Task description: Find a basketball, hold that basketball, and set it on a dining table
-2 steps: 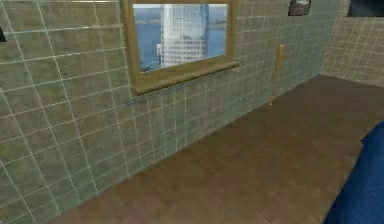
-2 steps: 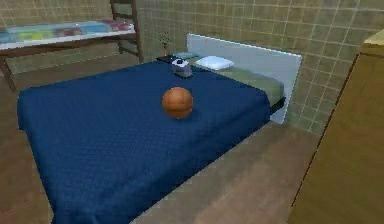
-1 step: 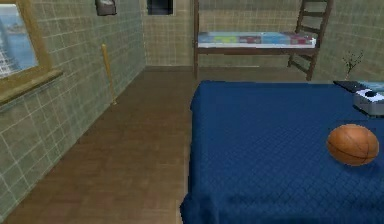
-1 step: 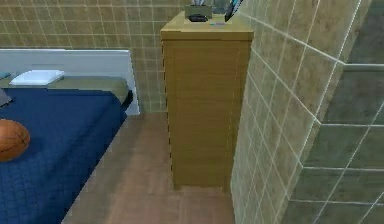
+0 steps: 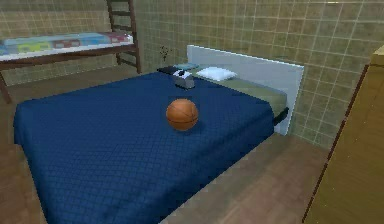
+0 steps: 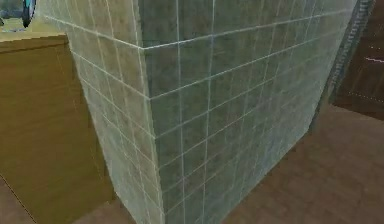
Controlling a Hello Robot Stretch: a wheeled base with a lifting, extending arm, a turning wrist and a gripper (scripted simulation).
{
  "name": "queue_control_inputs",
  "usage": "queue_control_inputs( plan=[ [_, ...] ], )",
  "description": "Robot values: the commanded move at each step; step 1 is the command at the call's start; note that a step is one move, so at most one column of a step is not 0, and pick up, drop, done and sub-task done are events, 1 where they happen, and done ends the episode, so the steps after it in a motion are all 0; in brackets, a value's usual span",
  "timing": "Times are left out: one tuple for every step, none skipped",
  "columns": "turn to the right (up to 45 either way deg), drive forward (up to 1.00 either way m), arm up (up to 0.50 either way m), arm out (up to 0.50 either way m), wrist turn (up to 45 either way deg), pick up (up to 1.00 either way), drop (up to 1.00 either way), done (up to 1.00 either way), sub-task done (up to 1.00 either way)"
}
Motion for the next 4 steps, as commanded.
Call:
queue_control_inputs(
  plan=[
    [24.0, 0.00, 0.00, 0.00, 0.0, 0.00, 0.00, 0.00, 0.00],
    [0.0, 1.00, 0.00, 0.00, 0.0, 0.00, 0.00, 0.00, 0.00],
    [18.0, 0.00, 0.00, 0.00, 0.0, 0.00, 0.00, 0.00, 0.00],
    [0.0, 0.10, 0.00, 0.00, 0.0, 0.00, 0.00, 0.00, 0.00]
  ],
)
